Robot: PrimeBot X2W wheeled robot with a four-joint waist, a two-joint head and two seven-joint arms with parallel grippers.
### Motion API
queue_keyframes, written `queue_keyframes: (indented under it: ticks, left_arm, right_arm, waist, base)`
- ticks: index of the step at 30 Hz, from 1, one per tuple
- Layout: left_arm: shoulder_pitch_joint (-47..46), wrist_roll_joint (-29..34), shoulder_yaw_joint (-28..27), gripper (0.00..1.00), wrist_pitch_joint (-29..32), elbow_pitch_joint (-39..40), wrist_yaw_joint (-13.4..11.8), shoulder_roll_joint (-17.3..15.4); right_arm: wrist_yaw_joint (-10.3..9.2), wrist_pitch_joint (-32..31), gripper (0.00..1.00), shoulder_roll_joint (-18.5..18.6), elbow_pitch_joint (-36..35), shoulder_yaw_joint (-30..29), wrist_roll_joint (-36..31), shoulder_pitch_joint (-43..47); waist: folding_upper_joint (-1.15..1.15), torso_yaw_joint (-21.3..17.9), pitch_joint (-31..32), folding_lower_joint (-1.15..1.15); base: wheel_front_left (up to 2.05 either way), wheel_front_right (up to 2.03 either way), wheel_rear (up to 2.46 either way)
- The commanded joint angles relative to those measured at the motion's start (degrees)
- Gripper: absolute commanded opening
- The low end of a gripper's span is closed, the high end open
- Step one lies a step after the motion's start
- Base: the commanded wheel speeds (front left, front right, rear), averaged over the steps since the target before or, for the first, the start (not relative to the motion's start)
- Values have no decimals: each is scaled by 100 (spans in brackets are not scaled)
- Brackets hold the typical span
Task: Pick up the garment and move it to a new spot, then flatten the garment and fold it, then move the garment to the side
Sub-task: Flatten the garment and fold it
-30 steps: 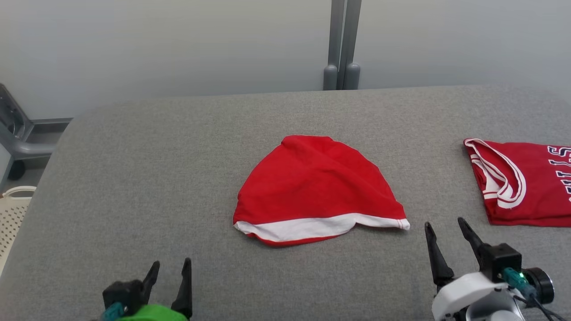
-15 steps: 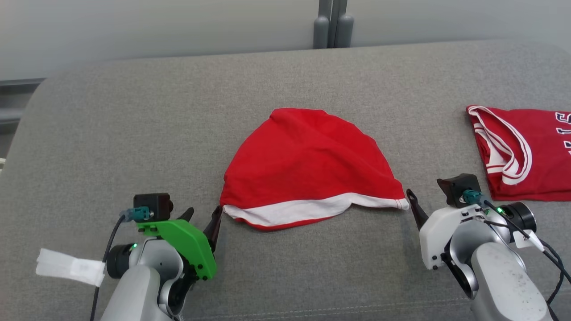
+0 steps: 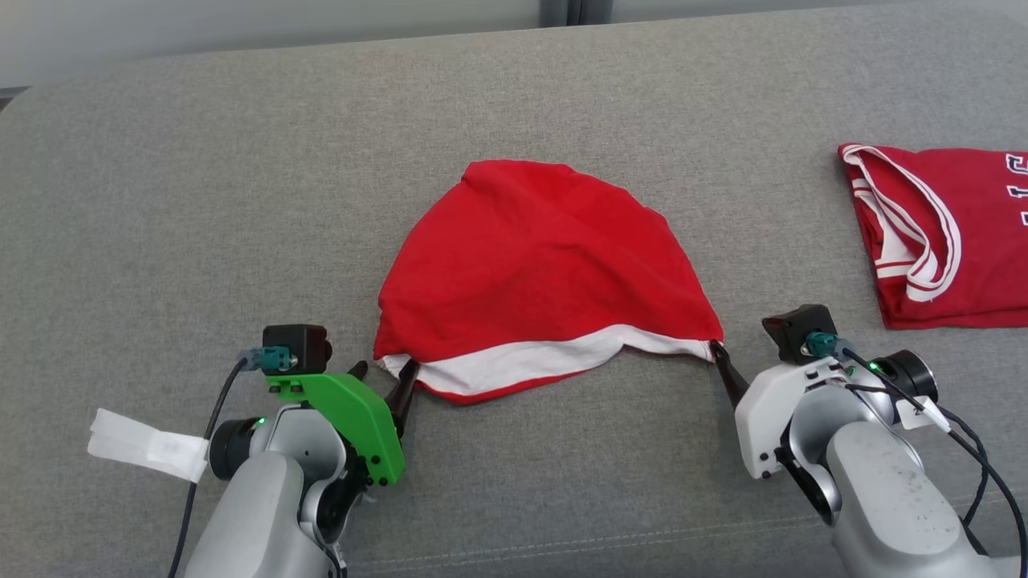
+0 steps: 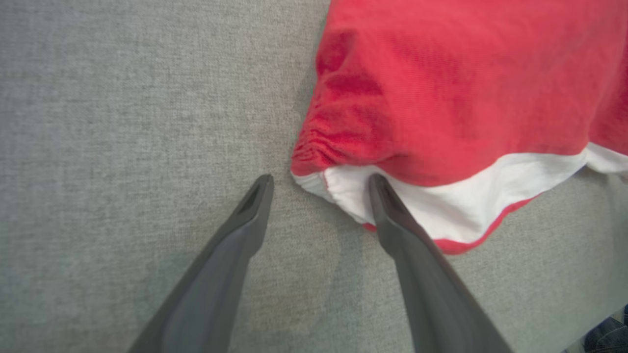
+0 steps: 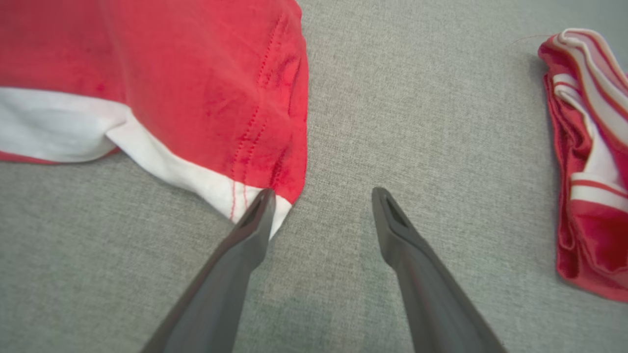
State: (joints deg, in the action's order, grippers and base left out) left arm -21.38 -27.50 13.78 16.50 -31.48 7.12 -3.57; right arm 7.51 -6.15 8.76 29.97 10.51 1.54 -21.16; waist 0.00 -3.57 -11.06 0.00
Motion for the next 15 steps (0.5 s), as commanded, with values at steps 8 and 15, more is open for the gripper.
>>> queue_keyframes:
  ticks: [8, 15]
  left_arm:
    - [-185, -39, 129, 100, -131, -152, 25, -4]
    - [-76, -104, 172, 100, -201, -286, 28, -7]
  right_arm:
    - [-5, 277, 100, 2, 135, 230, 232, -140]
    - [-5, 345, 100, 51, -228, 270, 302, 200]
  waist:
    - [0, 70, 4, 0]
    - [0, 43, 166, 0]
  base:
    - [0, 0, 0]
    - [0, 0, 0]
